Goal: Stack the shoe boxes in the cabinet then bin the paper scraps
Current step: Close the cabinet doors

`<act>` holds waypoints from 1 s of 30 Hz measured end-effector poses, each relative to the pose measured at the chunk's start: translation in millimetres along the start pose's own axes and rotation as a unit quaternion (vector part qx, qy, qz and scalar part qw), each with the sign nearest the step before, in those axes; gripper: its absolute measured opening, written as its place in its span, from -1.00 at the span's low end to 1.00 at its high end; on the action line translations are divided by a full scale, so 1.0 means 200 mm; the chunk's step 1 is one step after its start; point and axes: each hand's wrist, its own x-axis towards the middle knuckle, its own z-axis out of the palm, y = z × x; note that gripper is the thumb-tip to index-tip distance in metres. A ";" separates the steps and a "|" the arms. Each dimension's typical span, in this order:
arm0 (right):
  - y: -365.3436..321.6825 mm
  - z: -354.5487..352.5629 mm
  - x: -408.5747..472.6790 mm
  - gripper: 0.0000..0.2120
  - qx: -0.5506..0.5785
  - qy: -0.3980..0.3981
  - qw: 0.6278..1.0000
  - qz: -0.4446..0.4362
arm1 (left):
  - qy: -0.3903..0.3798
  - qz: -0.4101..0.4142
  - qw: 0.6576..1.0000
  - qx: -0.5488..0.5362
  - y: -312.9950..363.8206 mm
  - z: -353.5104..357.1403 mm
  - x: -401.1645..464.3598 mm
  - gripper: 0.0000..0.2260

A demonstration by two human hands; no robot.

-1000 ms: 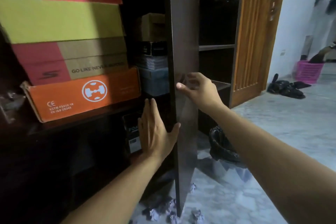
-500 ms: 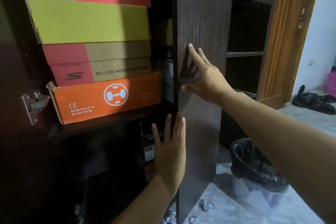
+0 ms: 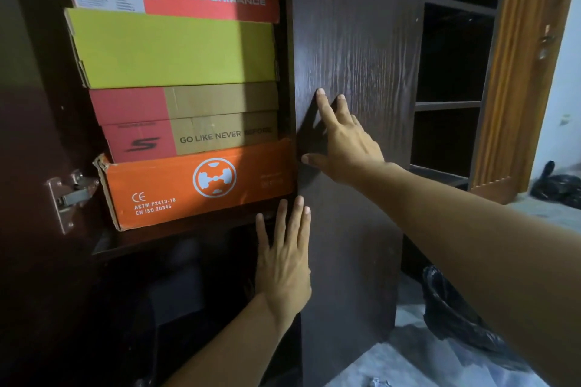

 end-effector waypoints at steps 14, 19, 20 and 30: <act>-0.09 0.10 0.13 0.00 -0.017 -0.040 0.998 0.052 | -0.169 0.032 0.984 -0.052 -0.16 -0.09 0.14 -0.09; -0.10 0.04 0.11 -0.02 -0.036 -0.078 0.995 0.049 | -0.206 0.031 0.977 -0.050 -0.18 -0.17 0.12 -0.13; -0.11 0.02 0.10 -0.05 -0.038 -0.084 0.995 0.043 | -0.218 0.027 0.974 -0.047 -0.19 -0.20 0.11 -0.14; -0.37 -0.37 -0.16 -0.25 0.044 -0.114 0.992 -0.044 | -0.163 0.018 0.986 -0.002 -0.26 -0.72 -0.13 -0.28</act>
